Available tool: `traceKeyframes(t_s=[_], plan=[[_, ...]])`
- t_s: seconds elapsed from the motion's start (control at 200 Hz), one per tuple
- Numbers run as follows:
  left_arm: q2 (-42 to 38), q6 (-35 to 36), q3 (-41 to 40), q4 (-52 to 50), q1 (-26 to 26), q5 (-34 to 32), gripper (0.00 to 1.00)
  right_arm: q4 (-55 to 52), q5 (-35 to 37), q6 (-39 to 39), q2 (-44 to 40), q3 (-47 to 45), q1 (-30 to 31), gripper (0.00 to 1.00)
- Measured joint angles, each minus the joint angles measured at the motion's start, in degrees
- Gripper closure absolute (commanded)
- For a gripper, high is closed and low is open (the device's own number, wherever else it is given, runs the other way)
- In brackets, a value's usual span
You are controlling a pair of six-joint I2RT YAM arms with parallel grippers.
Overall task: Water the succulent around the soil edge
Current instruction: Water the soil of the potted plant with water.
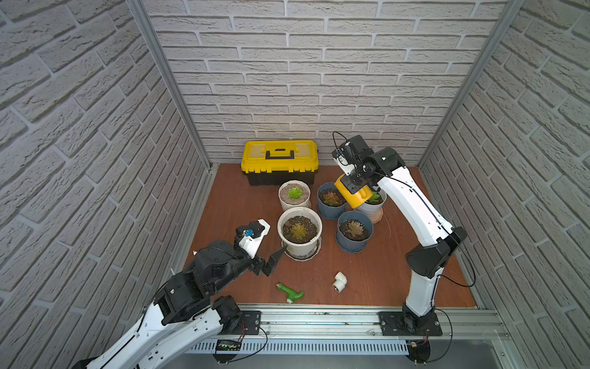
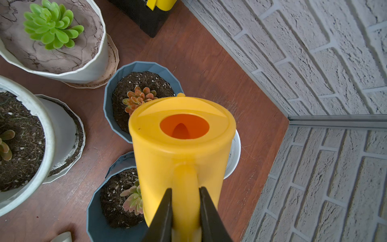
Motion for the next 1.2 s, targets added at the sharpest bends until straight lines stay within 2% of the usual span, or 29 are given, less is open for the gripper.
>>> traceKeyframes(t_s=[0.345,0.84,0.975,1.2], plan=[[0.3,0.0,0.0,-0.1,0.0,-0.4,0.02,1.2,-1.5,0.6,-6.0,-9.7,0.0,0.97],[0.9,0.0,0.0,-0.2,0.0,-1.6,0.02,4.8,-5.5,2.6,-15.4,-18.8,0.0,0.98],[0.8,0.0,0.0,-0.2,0.0,-2.3,0.02,6.4,-7.5,3.0,-22.5,-22.2,0.0,0.98],[-0.6,0.0,0.0,-0.3,0.0,-3.1,0.02,9.2,-13.2,3.3,-40.8,-32.9,0.0,0.97]])
